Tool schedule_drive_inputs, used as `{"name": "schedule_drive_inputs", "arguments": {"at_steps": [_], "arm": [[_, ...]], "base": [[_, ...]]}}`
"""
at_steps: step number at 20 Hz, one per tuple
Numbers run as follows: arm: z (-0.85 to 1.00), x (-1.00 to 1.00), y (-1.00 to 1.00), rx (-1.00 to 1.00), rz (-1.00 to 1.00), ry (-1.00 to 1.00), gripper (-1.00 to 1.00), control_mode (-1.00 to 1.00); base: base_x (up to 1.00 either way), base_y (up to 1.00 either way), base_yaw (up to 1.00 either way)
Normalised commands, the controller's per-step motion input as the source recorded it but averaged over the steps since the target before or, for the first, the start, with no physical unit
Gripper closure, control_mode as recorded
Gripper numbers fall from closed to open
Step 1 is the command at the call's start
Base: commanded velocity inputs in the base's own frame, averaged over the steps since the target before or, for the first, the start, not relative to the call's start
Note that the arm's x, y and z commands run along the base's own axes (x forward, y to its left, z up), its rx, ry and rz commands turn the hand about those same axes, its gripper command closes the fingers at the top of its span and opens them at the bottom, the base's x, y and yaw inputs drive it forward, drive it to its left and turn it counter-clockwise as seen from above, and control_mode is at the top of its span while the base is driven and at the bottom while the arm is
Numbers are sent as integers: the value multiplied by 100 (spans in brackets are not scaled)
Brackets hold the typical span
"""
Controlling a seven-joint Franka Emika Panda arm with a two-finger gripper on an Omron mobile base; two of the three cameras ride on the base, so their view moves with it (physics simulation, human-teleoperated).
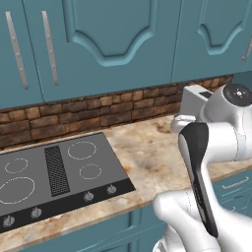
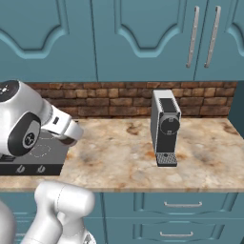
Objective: Move the drinks to the dining counter.
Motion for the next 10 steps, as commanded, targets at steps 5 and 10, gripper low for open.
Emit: {"name": "schedule_drive_inputs", "arguments": {"at_steps": [5, 10], "arm": [[0, -24, 13, 0, 2, 0, 100, -100], [0, -23, 11, 0, 3, 0, 100, -100]], "base": [[0, 0, 0], [0, 0, 0]]}}
